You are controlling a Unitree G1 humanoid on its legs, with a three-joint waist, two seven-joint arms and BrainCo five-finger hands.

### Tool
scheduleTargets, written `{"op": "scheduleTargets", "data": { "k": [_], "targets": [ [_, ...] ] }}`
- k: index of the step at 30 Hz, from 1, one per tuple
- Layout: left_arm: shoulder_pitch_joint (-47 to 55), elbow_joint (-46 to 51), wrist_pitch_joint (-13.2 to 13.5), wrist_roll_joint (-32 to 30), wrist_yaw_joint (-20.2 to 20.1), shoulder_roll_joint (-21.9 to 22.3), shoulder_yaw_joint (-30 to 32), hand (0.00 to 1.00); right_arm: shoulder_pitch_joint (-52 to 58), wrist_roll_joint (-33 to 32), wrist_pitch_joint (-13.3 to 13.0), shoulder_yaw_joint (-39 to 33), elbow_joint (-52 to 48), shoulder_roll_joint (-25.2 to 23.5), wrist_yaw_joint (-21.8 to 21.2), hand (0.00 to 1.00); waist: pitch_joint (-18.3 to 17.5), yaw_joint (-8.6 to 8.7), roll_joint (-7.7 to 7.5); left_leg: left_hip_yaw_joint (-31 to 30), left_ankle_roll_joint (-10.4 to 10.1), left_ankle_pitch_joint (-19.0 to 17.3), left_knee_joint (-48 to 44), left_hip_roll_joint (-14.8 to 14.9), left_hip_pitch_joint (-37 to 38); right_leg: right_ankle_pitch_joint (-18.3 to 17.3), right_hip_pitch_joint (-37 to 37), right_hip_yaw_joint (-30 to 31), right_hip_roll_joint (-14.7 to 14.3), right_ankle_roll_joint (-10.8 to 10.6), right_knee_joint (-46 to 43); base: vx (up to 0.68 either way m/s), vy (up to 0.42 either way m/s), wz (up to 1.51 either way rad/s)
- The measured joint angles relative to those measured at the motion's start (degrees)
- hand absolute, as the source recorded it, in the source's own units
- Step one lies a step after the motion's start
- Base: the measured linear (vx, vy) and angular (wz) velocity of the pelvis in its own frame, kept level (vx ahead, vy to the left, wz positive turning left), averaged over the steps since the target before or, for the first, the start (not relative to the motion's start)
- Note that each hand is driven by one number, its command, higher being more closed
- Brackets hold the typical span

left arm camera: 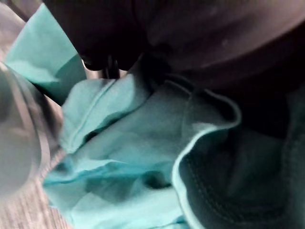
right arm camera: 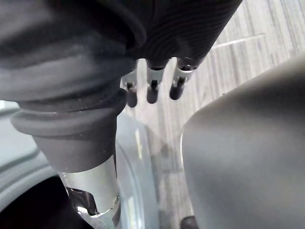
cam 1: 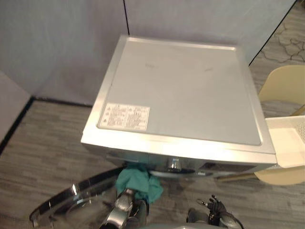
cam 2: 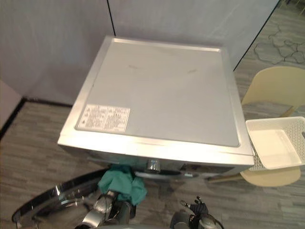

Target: Pick up the laundry basket with both hands and put the clothes into the washing machine.

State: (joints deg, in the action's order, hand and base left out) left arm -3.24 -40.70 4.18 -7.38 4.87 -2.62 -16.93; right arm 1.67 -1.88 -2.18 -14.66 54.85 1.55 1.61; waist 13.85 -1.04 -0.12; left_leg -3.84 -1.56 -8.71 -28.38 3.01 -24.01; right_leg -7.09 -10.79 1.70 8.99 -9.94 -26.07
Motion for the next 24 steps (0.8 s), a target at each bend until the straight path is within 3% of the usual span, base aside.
{"op": "scheduleTargets", "data": {
  "k": [3,4,7,10,17,20,22,24],
  "targets": [
    [-5.6,2.2,0.2,0.1,0.2,1.2,-1.6,1.0,-2.6,-1.0,-0.1,3.3,-3.0,0.2,1.7,0.0,3.7,-0.34,-1.11,0.1,0.0,-2.7,-9.4,-0.1,-7.8,-6.9,-7.4,0.3,0.6,-0.6,-8.7,-0.31,0.014,-0.17],
    [-7.5,2.4,0.2,0.1,0.4,1.6,-1.8,1.0,-3.3,-2.3,-0.2,5.0,-5.1,-0.1,2.2,0.0,4.7,-0.47,-1.43,0.4,0.0,-3.2,-12.3,-0.1,-10.9,-10.6,-9.5,0.3,0.9,-1.2,-10.4,-0.21,-0.037,-0.15],
    [-11.5,2.7,0.1,0.2,1.1,2.9,-3.4,1.0,-5.3,-4.1,-0.8,7.2,-9.1,-0.2,3.1,0.0,6.9,-0.02,-0.16,-0.2,-0.6,-3.1,-16.5,0.4,-16.8,-15.2,-15.8,0.6,0.0,-0.8,-16.4,-0.29,-0.084,0.01],
    [-16.5,2.7,0.1,2.1,3.3,4.8,-3.3,1.0,-7.1,-6.7,-2.0,9.2,-13.4,-0.8,5.3,0.0,8.8,-0.22,-1.09,0.2,-2.7,-1.8,-17.8,2.3,-22.7,-15.9,-23.6,0.8,-1.2,0.6,-22.3,-0.26,-0.116,-0.04],
    [-29.3,1.5,-0.6,6.0,9.7,4.0,7.5,1.0,-9.1,-7.6,-4.1,11.3,-19.4,-0.8,7.6,0.0,12.9,0.17,-3.91,1.8,-2.9,-1.7,-25.2,7.1,-33.9,-15.9,-37.9,5.1,-6.0,1.4,-31.1,-0.15,-0.057,-0.47],
    [-36.3,-0.4,-1.2,9.9,11.5,0.7,13.6,1.0,-9.6,-7.7,-4.4,11.2,-20.9,0.0,8.2,0.0,13.6,0.68,-4.55,2.7,-2.9,-1.7,-26.8,8.5,-37.9,-15.0,-42.8,6.7,-7.3,1.5,-32.3,-0.05,-0.023,-0.38],
    [-42.3,-0.6,-1.2,18.1,12.3,-3.8,19.4,1.0,-10.1,-7.7,-4.4,11.2,-20.9,0.1,8.2,0.0,13.9,2.02,-4.79,2.6,-2.9,-1.7,-28.2,9.2,-41.4,-14.5,-46.3,7.1,-8.2,1.4,-33.1,-0.03,-0.024,-0.3],
    [-46.3,-0.7,-1.0,22.0,12.8,-7.1,21.4,1.0,-10.2,-8.8,-5.0,11.2,-22.5,-0.1,8.1,0.0,14.3,2.56,-5.36,2.9,-2.9,-1.8,-29.3,10.1,-43.4,-14.3,-48.6,7.8,-8.9,1.2,-34.2,-0.01,-0.028,-0.27]
  ]
}}
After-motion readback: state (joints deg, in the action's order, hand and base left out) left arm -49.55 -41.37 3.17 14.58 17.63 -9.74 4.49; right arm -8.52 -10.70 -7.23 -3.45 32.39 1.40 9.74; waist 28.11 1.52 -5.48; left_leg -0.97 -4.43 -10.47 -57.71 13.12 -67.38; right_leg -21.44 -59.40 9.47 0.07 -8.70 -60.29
